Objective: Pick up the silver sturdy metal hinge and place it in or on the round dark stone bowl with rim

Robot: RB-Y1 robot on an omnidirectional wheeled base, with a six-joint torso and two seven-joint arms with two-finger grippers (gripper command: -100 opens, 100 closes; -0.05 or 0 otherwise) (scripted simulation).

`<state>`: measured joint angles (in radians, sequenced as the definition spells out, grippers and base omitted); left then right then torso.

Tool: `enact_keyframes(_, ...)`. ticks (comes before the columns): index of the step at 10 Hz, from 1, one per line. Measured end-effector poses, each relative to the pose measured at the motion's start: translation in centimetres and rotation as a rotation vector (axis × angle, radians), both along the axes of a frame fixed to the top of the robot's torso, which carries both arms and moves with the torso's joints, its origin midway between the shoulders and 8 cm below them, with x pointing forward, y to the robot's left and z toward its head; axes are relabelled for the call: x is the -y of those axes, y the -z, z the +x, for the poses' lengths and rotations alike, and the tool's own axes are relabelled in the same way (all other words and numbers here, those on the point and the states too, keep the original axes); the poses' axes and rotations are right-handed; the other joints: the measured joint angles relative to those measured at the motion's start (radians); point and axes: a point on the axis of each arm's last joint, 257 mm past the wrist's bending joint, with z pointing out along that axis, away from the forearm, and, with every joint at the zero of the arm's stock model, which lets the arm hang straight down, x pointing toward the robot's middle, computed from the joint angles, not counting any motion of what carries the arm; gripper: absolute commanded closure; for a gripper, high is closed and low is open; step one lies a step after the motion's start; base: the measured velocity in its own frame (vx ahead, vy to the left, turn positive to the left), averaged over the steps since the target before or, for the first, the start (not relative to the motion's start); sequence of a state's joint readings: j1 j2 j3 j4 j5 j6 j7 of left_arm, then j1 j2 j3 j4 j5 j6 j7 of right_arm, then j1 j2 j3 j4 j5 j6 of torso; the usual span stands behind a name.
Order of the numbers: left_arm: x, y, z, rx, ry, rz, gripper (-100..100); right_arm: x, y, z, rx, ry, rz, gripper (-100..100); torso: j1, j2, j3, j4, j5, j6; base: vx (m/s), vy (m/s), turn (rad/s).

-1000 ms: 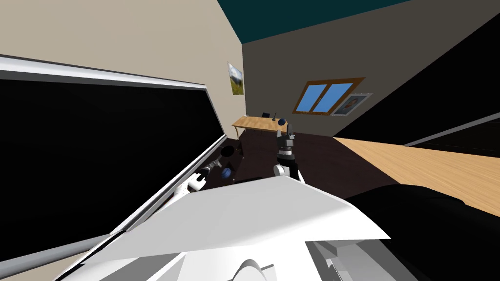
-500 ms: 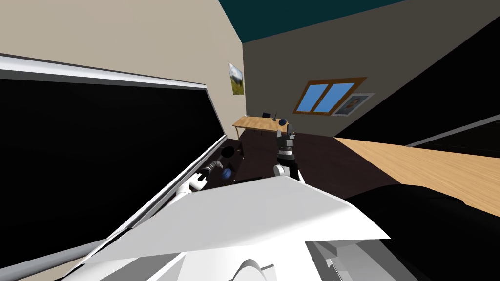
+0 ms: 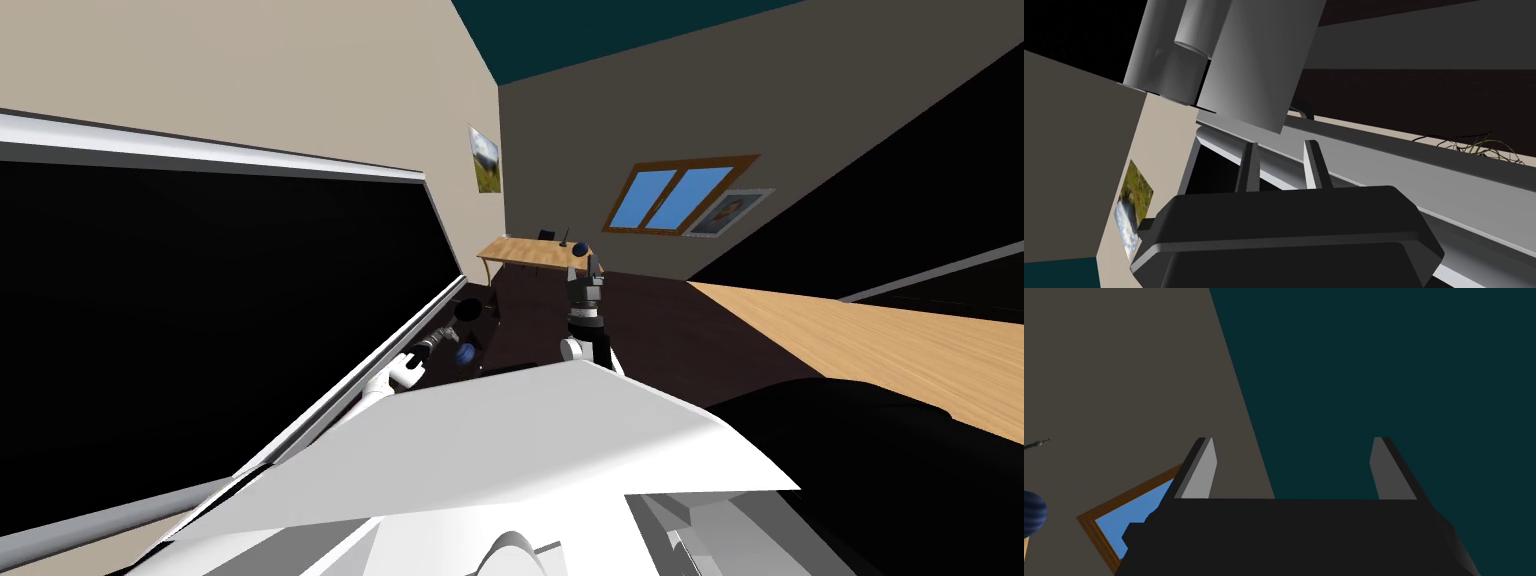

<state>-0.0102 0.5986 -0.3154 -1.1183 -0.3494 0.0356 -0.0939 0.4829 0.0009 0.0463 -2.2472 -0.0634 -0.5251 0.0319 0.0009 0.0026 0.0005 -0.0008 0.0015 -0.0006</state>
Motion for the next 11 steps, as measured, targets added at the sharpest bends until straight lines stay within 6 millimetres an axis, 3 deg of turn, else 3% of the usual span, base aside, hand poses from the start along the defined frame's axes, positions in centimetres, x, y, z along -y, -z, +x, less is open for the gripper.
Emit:
enact_keyframes(4,1.7,-1.4,1.6,0.024,0.011,-0.02,-100,0.0,0.0,0.0,0.0,0.0,0.0,0,0.002,0.01,0.006,0.002,0.001,0.0,-0.223,0.055,0.066)
enact_keyframes(6,2.5,-2.3,2.4,0.041,0.02,-0.023,-100,0.0,0.0,0.0,0.0,0.0,0.0,0,0.002,0.004,0.003,0.001,0.001,0.0,-0.1,0.051,-0.01)
enact_keyframes(7,2.4,-2.9,2.8,0.05,0.022,-0.022,-100,0.0,0.0,0.0,0.0,0.0,0.0,0,0.0,0.0,0.001,0.001,0.0,0.0,0.069,-0.045,-0.14)
enact_keyframes(11,0.2,-1.8,1.1,0.021,0.002,-0.007,-100,0.0,0.0,0.0,0.0,0.0,0.0,0,-0.009,-0.019,-0.01,-0.004,-0.002,0.001,0.186,-0.09,-0.052)
